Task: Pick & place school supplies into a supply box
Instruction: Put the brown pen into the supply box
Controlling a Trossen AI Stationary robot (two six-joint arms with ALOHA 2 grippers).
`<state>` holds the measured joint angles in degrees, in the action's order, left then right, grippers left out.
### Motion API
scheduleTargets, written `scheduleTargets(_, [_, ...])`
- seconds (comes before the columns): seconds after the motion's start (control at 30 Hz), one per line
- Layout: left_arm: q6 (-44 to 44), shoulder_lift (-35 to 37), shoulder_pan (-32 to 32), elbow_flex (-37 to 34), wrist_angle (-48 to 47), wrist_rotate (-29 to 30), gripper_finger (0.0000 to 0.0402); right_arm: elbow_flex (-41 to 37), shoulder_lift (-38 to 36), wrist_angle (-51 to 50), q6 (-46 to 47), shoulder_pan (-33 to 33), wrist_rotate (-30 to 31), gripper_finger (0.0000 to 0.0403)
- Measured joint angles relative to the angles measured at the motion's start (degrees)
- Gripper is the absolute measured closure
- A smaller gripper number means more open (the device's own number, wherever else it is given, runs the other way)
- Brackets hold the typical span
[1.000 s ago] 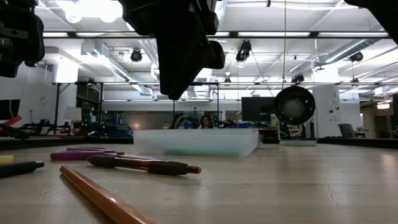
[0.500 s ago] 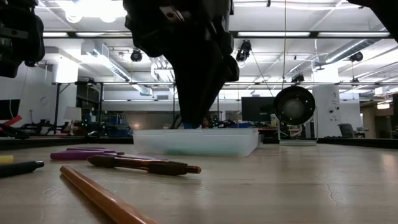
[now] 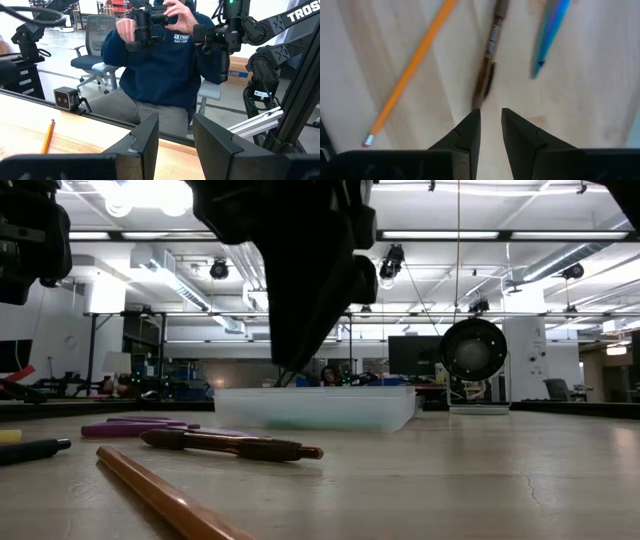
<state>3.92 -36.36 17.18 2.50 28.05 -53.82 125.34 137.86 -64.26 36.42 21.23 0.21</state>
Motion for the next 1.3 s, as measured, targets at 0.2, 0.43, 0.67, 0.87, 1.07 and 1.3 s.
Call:
scheduleTargets(0.2, [0.0, 0.0, 0.0, 0.0, 0.0, 0.0, 0.0297, -0.9, 0.0, 0.8, 0.0, 0.2, 0.0, 0.0329])
scheduleTargets(0.43, [0.0, 0.0, 0.0, 0.0, 0.0, 0.0, 0.0297, -6.5, 0.0, 1.5, 0.0, 0.7, 0.0, 0.0329])
scheduleTargets(0.67, [0.0, 0.0, 0.0, 0.0, 0.0, 0.0, 0.0297, -8.5, 0.0, 6.1, 0.0, 1.1, 0.0, 0.0334])
scheduleTargets(0.87, [0.0, 0.0, 0.0, 0.0, 0.0, 0.0, 0.0297, -8.5, 0.0, 6.7, 0.0, 1.2, -0.1, 0.0328])
scheduleTargets(1.07, [0.0, 0.0, 0.0, 0.0, 0.0, 0.0, 0.0297, -8.5, 0.0, 7.0, 0.0, 1.3, -0.1, 0.0333])
scheduleTargets(1.3, [0.0, 0.0, 0.0, 0.0, 0.0, 0.0, 0.0297, -8.6, 0.0, 7.7, 0.5, 2.1, -0.3, 0.0332])
